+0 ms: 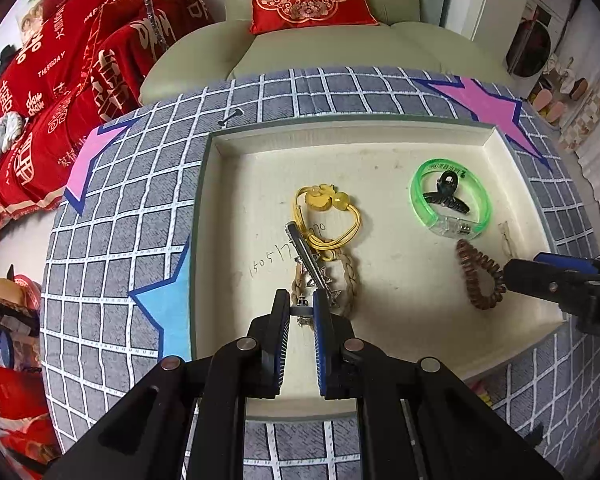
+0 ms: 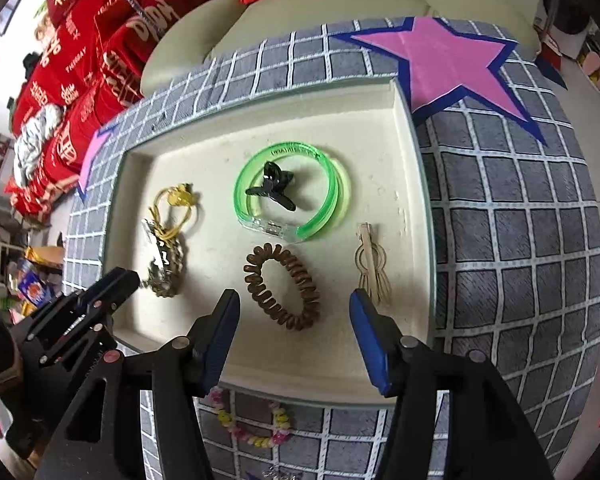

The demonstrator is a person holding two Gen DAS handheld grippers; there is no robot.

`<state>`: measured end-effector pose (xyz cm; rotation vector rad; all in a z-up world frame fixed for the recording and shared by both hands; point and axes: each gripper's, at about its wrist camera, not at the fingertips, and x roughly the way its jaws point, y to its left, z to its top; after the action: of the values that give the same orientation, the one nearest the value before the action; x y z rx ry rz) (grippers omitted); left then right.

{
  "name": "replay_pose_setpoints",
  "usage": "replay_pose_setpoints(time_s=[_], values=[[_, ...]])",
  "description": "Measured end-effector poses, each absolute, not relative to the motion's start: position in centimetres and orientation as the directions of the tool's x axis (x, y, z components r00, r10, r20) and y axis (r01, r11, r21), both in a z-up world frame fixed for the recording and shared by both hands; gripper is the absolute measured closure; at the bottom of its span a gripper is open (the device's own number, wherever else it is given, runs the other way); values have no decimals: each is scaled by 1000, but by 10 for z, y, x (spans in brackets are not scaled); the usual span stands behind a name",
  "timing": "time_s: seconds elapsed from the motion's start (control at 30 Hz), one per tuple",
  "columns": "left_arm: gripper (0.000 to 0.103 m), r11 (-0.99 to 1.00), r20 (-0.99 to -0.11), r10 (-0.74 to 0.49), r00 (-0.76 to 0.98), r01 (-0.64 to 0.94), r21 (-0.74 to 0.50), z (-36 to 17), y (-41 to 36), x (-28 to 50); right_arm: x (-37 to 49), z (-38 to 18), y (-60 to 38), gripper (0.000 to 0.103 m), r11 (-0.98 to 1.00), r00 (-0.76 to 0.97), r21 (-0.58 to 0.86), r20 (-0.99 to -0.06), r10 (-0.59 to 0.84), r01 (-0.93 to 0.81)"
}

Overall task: Organize jewelry
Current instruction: 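Open the right tool to drop the hair tie while the left tool releases the charm, then move both tools toward the black snap hair clip and beaded bracelet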

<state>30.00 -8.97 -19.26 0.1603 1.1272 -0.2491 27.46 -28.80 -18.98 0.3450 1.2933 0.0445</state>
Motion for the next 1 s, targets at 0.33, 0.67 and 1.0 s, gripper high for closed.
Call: replay_pose_setpoints(time_s=[0.33, 0.67, 1.0], values=[[0, 968, -866, -138, 481, 251, -15, -163, -80, 280, 251, -167, -285, 35, 947, 329, 273, -922, 206, 172], [0, 966, -868, -154, 471, 258, -31, -150, -71, 249, 216, -152, -291, 21, 927, 369, 302, -906, 207, 221], [0, 962, -883, -150, 444, 273, -26, -149, -66, 219, 172, -137, -293, 0, 906, 427, 346, -877, 220, 244]])
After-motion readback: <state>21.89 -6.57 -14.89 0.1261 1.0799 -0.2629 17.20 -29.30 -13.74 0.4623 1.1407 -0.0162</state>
